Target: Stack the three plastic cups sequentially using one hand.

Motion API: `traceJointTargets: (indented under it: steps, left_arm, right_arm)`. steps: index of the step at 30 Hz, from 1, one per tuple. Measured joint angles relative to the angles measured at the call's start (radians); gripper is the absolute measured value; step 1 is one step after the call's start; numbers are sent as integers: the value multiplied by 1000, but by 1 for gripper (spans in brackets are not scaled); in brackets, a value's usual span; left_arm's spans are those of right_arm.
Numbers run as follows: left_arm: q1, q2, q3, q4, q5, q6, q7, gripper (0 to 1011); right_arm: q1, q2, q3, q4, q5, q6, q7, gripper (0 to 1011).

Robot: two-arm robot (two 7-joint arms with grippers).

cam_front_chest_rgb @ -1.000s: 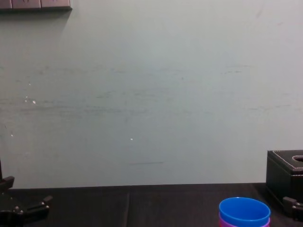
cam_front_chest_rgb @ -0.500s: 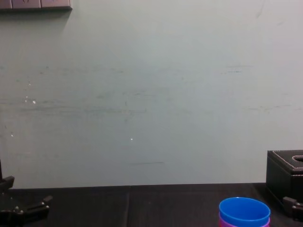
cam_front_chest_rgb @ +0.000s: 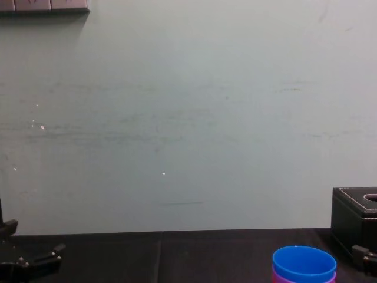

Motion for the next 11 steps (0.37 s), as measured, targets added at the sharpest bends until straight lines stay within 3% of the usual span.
traceJointTargets:
  steps: [11]
  left_arm:
    - [0,0,0,0,0,0,0,1004]
  right_arm:
    - [0,0,0,0,0,0,0,1004]
